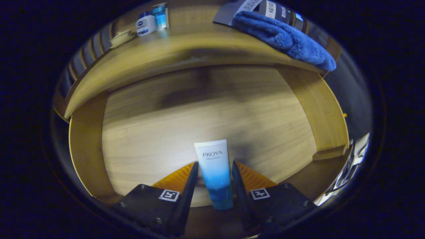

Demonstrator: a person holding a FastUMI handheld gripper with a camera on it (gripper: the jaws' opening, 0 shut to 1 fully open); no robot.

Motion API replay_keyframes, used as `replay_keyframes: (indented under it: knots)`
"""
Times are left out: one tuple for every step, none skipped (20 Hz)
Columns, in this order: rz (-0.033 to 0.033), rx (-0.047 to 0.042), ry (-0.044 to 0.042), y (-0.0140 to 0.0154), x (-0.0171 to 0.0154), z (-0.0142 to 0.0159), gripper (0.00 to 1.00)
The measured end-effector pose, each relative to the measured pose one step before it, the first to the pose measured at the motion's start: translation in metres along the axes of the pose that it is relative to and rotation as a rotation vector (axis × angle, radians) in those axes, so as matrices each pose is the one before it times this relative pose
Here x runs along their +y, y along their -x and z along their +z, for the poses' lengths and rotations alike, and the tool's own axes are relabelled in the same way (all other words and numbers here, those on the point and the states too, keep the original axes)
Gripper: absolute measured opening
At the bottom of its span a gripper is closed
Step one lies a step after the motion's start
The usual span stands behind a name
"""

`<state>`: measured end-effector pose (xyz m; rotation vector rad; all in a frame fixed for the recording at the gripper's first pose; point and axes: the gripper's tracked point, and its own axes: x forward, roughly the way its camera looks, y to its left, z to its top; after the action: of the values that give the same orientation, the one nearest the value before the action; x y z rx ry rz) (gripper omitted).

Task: Pull open the drawer, take out the items inside it, and place them on the countertop above the cabinet.

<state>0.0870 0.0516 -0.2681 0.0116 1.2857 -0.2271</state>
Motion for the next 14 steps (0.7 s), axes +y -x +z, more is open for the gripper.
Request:
replay_keyframes:
  knots:
    - [0.00049, -0.01024, -0.01520, 0.00050, 0.00012, 0.00437, 0.63]
    - [-0.00580, 0.00355, -0.01517, -0.00202, -0.00209, 0.00100, 0.63]
    - [0.01506, 0.01991, -0.00981, -0.00064, 0.00257, 0.00235, 0.62]
    - [0.00025, -0.00039, 0.00175, 0.00601, -0.00109, 0.00369, 0.58]
    - [0.00063, -0.00164, -0.00011, -0.00631, 0.00217, -0.00448, 0.55]
    - [-0.00007, -0.00816, 0.00154, 0.00191, 0.00141, 0.00112, 0.51]
    - [-0.00118, -0.02167, 0.00854, 0.00080, 0.00057, 0.00289, 0.48]
    - [0.00338, -0.02535, 0.00781, 0.00649, 0.00259, 0.00186, 0.45]
    - [0.00621, -0.02883, 0.00433, 0.00565, 0.00133, 0.00290, 0.43]
    - [-0.00054, -0.03505, 0.00541, 0.00614, -0.00068, 0.00387, 0.43]
    - [-0.00490, -0.03643, 0.01383, 0.00841, -0.00022, 0.00604, 0.43]
    - [-0.00923, -0.03366, 0.01004, 0.00791, 0.00038, 0.00600, 0.43]
    - [-0.00809, -0.03220, 0.00565, 0.00914, -0.00066, 0.00701, 0.43]
    - [-0.00633, -0.03303, 0.00588, 0.00748, -0.00261, 0.00608, 0.43]
